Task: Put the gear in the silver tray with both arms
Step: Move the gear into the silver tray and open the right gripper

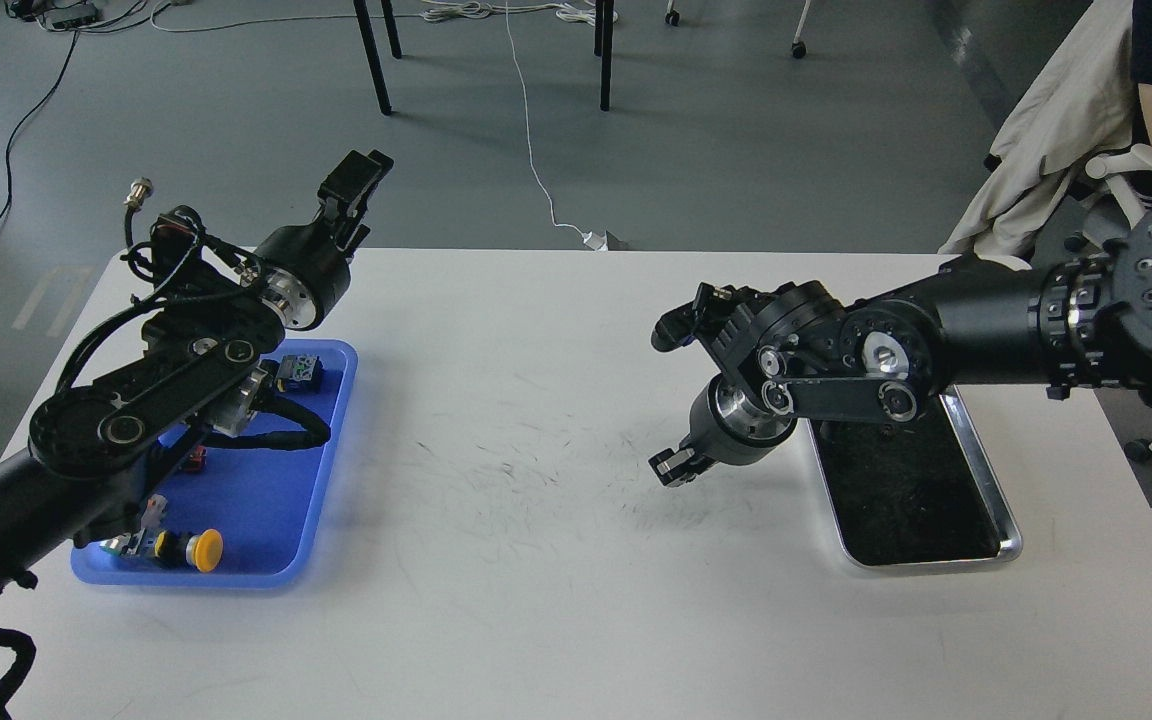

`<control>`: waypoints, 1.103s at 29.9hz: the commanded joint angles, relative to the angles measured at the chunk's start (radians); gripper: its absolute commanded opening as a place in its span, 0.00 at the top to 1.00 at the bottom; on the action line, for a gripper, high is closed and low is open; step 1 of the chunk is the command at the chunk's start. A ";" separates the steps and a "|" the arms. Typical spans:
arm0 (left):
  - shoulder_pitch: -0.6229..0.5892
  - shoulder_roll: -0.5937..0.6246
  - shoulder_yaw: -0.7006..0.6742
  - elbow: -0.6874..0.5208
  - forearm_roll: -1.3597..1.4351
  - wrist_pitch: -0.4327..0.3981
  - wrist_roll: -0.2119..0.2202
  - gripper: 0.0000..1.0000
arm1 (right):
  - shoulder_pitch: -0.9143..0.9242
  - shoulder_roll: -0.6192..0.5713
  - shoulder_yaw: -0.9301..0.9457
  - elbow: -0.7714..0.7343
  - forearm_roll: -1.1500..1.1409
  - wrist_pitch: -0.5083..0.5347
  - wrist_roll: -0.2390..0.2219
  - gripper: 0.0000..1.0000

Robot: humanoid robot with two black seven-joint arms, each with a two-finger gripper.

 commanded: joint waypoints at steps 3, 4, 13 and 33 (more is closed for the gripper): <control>-0.009 -0.003 0.000 0.000 0.000 -0.001 0.003 0.02 | 0.026 -0.314 0.113 0.041 -0.012 0.000 0.010 0.98; -0.009 -0.004 0.000 0.000 0.000 -0.001 0.003 0.02 | 0.026 -0.379 0.118 0.044 -0.015 0.000 0.012 0.98; -0.011 -0.015 0.003 0.000 0.002 -0.001 0.008 0.02 | -0.155 -0.619 0.144 0.087 -0.145 0.000 0.028 0.97; -0.022 -0.020 0.005 0.002 0.002 -0.001 0.011 0.02 | -0.273 -0.556 0.173 0.075 -0.199 0.000 0.013 0.38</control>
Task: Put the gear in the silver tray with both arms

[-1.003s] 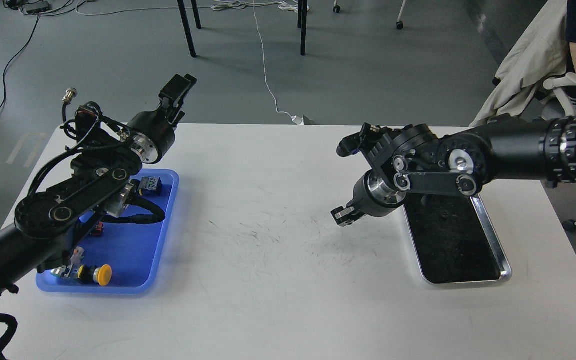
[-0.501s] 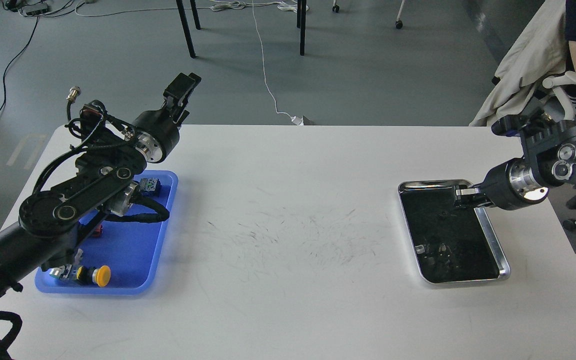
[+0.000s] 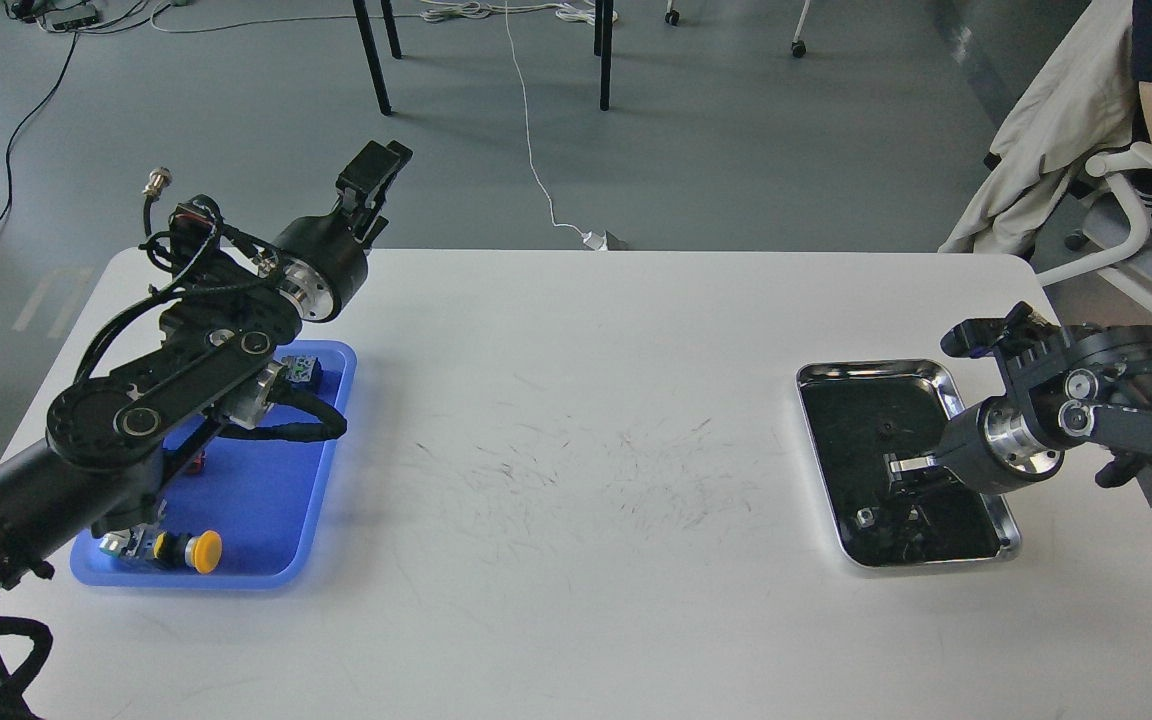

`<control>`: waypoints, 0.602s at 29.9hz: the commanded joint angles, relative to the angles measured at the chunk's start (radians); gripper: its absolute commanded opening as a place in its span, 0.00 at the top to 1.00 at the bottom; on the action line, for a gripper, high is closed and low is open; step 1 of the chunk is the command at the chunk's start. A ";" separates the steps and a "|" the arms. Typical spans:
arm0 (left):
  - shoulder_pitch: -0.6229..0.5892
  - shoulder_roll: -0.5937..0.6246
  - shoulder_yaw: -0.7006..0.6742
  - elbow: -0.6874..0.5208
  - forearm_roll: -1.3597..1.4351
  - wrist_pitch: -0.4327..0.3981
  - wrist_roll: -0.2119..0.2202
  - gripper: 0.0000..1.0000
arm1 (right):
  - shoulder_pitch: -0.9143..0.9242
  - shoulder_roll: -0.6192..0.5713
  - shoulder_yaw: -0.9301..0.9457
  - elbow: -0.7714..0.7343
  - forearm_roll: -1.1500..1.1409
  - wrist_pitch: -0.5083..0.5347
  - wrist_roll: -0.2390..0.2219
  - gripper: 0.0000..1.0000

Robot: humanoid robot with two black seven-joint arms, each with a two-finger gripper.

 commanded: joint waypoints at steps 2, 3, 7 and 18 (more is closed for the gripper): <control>0.000 0.006 0.000 0.001 0.000 0.000 0.000 0.02 | 0.010 -0.001 0.007 0.000 0.006 0.000 -0.001 0.02; 0.000 0.006 0.000 0.001 0.000 0.000 0.000 0.02 | 0.013 -0.001 0.009 0.003 0.009 0.000 -0.001 0.01; -0.002 0.007 0.000 0.001 0.000 0.000 0.000 0.02 | 0.021 -0.015 0.059 0.012 0.015 0.000 0.001 0.01; 0.001 0.009 -0.047 0.004 -0.011 0.000 0.002 0.02 | -0.112 -0.187 0.761 -0.066 0.377 0.000 0.076 0.01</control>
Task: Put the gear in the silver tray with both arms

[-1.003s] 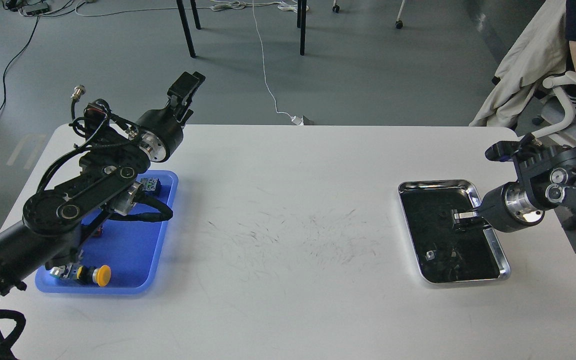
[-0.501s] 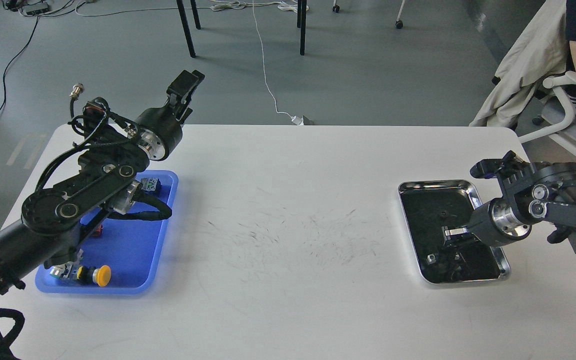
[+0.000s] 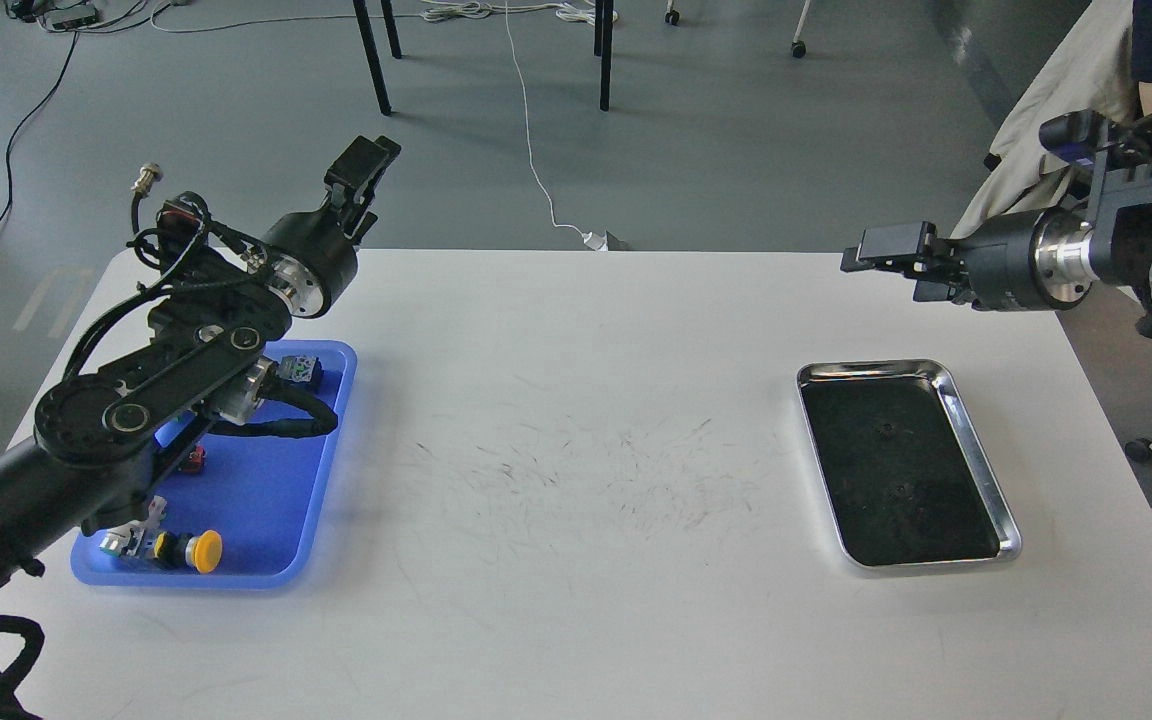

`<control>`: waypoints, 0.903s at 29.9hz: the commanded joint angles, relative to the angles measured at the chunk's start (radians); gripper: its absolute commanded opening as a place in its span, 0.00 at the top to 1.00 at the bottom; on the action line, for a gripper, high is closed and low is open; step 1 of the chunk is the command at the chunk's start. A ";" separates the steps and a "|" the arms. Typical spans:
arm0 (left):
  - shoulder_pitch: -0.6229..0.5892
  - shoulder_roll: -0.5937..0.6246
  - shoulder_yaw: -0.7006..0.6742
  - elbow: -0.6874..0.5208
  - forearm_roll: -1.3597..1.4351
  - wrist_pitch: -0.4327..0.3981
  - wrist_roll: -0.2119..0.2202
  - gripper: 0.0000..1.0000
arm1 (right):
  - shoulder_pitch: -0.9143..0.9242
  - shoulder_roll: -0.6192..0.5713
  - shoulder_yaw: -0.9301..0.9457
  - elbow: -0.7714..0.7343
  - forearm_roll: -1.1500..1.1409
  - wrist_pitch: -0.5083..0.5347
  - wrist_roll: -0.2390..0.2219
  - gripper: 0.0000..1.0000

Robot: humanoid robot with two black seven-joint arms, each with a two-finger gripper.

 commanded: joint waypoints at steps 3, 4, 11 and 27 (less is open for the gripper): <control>0.003 -0.002 -0.047 0.001 -0.004 0.000 0.004 0.02 | -0.180 -0.021 0.359 -0.092 0.529 0.000 0.070 0.01; 0.005 0.000 -0.047 0.001 -0.005 0.000 0.004 0.02 | -0.208 -0.026 0.390 -0.105 0.639 0.000 0.070 0.01; 0.005 0.015 -0.058 0.008 -0.073 -0.002 0.004 0.02 | -0.481 -0.035 0.493 -0.180 1.231 0.000 0.096 0.01; 0.019 0.004 -0.138 0.035 -0.272 -0.017 -0.006 0.02 | -0.460 0.395 0.513 -0.421 1.242 0.000 -0.003 0.01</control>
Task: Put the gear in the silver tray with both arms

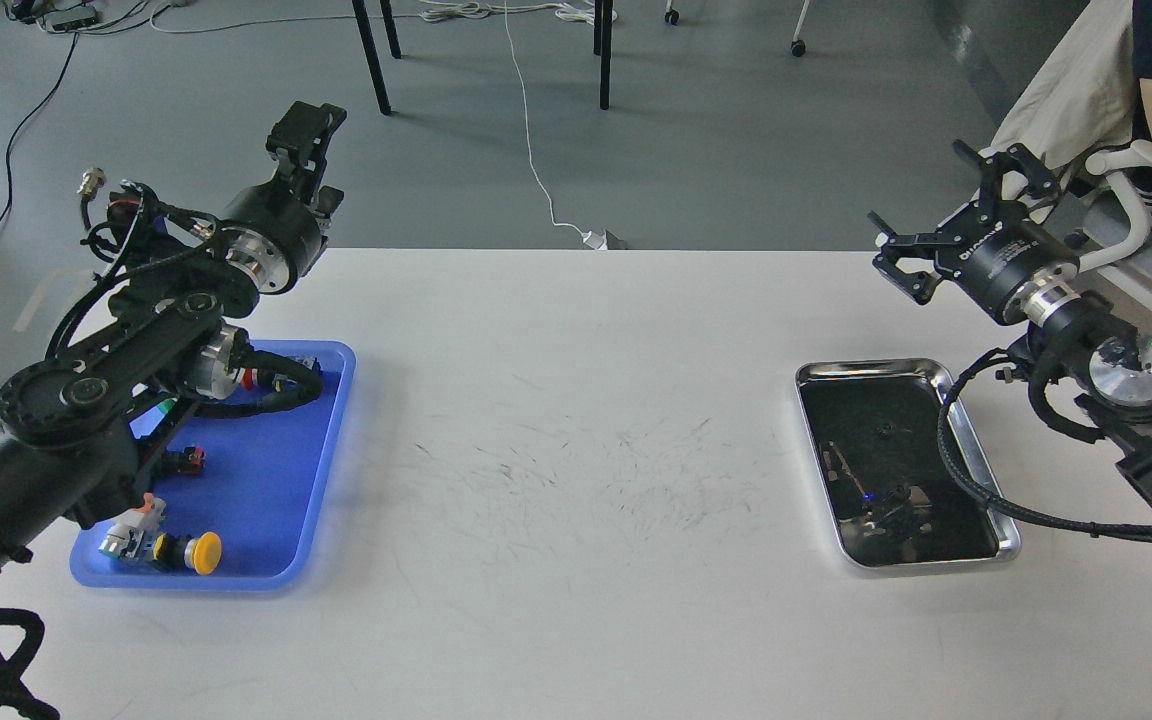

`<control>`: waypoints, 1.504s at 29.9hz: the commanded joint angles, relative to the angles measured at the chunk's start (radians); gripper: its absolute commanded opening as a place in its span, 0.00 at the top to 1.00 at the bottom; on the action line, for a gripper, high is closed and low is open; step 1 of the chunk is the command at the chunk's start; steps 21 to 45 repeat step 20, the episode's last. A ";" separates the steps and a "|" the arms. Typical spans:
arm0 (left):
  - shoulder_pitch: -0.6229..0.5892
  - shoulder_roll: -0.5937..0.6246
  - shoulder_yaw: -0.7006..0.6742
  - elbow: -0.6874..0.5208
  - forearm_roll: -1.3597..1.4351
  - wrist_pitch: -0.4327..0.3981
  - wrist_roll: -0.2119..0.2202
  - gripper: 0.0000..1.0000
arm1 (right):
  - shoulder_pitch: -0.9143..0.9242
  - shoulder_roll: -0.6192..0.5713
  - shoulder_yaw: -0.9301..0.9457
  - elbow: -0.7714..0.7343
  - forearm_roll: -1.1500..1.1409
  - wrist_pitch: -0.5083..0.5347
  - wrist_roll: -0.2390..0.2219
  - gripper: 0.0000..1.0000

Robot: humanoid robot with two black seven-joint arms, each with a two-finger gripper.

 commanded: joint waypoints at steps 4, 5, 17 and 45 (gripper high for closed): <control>0.001 -0.001 -0.011 0.052 -0.199 -0.046 -0.009 0.02 | -0.001 0.014 0.013 0.092 -0.006 0.000 -0.006 0.01; 0.001 -0.003 -0.011 0.076 -0.234 -0.054 -0.009 0.02 | -0.005 0.004 0.014 0.114 -0.006 0.000 -0.006 0.01; -0.033 -0.029 -0.042 0.196 -0.363 -0.186 -0.003 0.02 | -0.149 -0.104 0.181 0.175 -0.005 0.000 0.000 0.01; -0.042 -0.033 -0.042 0.196 -0.363 -0.181 -0.010 0.02 | -0.156 -0.102 0.191 0.171 -0.005 0.000 0.000 0.01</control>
